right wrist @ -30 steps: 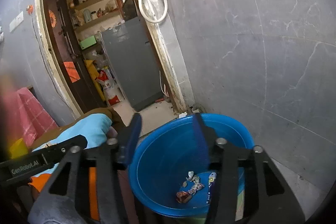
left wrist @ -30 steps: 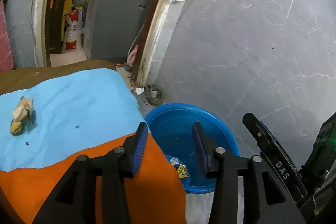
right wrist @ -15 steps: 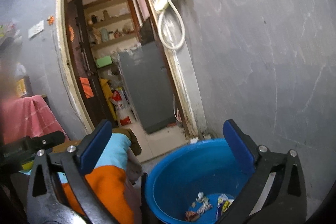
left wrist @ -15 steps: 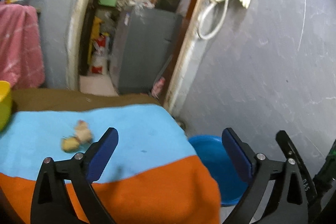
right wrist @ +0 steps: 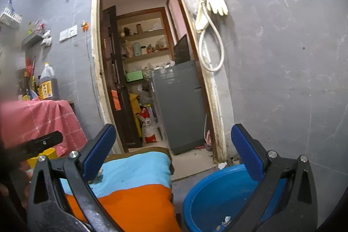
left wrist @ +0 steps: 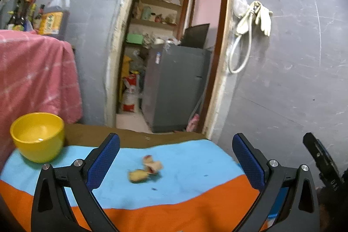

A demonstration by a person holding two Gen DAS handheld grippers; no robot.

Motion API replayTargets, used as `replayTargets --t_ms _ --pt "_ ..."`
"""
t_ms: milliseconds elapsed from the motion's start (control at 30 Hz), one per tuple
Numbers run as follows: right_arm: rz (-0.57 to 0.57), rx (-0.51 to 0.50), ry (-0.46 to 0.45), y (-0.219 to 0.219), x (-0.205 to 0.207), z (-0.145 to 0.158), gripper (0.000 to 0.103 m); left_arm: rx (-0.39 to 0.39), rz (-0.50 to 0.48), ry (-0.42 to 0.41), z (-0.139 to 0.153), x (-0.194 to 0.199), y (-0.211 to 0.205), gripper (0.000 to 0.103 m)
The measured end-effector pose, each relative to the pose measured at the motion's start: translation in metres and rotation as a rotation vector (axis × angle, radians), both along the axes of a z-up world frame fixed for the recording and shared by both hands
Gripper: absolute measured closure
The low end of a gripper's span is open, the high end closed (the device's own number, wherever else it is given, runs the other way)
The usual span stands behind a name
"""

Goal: Collect trash
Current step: 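Bring both tools back over the remaining shell pieces on the table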

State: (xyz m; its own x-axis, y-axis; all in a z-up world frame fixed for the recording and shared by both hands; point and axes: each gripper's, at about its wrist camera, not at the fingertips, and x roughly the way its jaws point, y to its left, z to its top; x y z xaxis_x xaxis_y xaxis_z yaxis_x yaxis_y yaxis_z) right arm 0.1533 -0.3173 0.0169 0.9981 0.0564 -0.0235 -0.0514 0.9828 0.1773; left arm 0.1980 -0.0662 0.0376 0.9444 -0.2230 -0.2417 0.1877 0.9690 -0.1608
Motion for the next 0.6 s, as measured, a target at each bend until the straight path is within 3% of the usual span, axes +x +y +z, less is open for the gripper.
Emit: replayTargets --t_ms 300,600 --pt "0.060 -0.041 -0.017 0.036 0.004 0.001 0.000 0.024 0.109 -0.028 -0.009 -0.006 0.051 0.002" --pt "0.145 -0.086 0.058 0.070 0.037 -0.003 0.000 -0.010 0.173 0.038 -0.026 0.006 0.092 0.002"
